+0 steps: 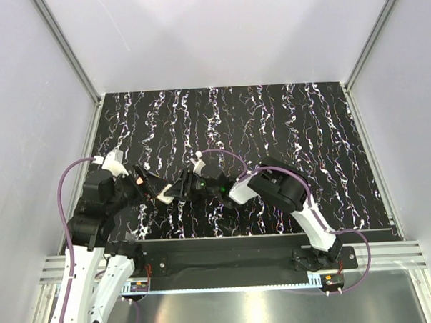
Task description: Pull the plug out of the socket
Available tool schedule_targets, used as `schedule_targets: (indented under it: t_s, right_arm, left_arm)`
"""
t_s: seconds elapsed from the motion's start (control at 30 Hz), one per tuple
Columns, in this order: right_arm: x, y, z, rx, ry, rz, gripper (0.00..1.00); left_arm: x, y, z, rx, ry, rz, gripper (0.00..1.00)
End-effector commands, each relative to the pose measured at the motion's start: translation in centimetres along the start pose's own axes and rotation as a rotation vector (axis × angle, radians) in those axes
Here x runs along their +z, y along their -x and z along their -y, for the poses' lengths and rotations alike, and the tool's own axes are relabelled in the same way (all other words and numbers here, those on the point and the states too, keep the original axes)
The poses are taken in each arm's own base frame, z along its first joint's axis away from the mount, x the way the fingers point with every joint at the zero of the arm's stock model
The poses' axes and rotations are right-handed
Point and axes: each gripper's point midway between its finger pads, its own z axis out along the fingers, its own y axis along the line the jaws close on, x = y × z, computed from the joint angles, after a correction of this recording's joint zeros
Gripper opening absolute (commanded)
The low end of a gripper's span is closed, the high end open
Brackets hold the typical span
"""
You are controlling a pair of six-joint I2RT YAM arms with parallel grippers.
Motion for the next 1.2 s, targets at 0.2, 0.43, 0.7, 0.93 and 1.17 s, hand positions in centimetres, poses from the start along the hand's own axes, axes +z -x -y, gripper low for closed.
schedule_targets:
  t_s: [0.2, 0.43, 0.7, 0.93, 1.17]
  right_arm:
    - [1.2, 0.4, -0.1, -0.005, 0.013, 0.027, 0.52]
    - [1.1, 0.3, -0.8, -0.013, 0.032, 0.016, 0.37]
    - [-1.2, 0.6, -1.7, 0.006, 0.061, 0.015, 0.21]
    - [-5.0, 0.3, -1.0, 0.074, 0.071, -0.017, 0.26]
    - [-10.3, -0.9, 0.9, 0.107, 0.046, -0.028, 0.28]
  left_arm:
    - [0.5, -0.7, 1.3, -0.007, -0.089, -0.036, 0.78]
    - [0.7, -0.9, 1.1, -0.018, -0.098, -0.031, 0.75]
    - [1.3, -1.0, 0.1, -0.016, -0.057, -0.019, 0.73]
    - [2.5, -1.7, 1.0, 0.025, -0.084, -0.063, 0.81]
    - [4.4, -2.9, 2.0, 0.051, -0.088, -0.056, 0.80]
